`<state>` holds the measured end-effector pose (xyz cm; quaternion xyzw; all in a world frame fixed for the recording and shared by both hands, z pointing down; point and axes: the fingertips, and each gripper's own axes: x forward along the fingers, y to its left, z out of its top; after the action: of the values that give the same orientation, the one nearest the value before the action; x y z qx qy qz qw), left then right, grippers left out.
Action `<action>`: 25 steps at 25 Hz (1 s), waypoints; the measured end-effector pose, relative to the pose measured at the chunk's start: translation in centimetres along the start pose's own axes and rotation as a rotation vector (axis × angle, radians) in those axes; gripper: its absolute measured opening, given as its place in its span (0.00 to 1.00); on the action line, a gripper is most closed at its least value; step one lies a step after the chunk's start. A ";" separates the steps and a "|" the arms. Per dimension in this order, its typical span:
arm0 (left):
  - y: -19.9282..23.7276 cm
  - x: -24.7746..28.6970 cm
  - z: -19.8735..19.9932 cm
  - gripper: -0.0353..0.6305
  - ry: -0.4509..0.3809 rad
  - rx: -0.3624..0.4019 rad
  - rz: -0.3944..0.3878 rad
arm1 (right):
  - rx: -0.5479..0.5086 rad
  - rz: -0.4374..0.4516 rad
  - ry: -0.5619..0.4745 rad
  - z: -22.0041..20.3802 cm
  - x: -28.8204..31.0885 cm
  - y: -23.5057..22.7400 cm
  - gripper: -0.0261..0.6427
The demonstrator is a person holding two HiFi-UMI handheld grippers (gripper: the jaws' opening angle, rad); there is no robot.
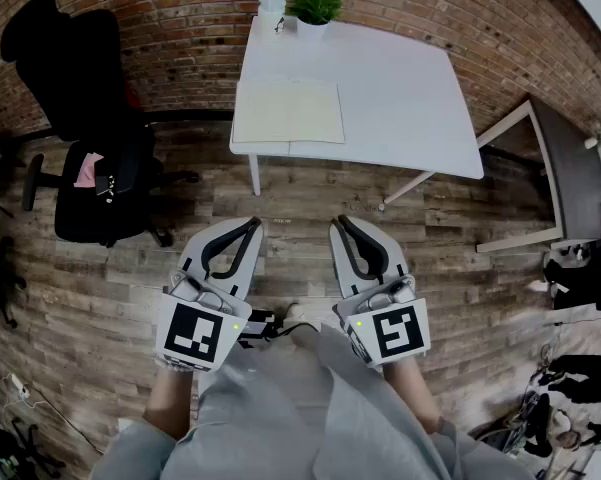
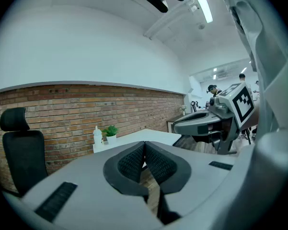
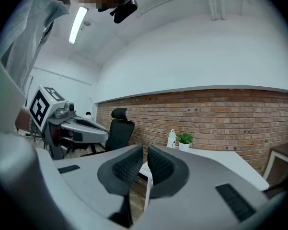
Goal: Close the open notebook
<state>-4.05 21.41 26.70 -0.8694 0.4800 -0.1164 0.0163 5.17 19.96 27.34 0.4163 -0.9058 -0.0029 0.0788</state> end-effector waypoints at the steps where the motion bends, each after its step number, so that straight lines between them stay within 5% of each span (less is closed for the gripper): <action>1: 0.0 0.1 0.0 0.08 0.001 0.001 0.000 | -0.001 0.001 -0.001 0.0 0.0 0.0 0.13; 25: -2.9 0.8 1.2 0.08 -0.003 -0.027 0.093 | 0.009 0.046 -0.037 -0.5 -2.6 -2.8 0.13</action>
<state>-0.94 22.18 26.13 -0.8464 0.5214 -0.1079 0.0109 8.98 20.12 27.25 0.3955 -0.9165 -0.0046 0.0602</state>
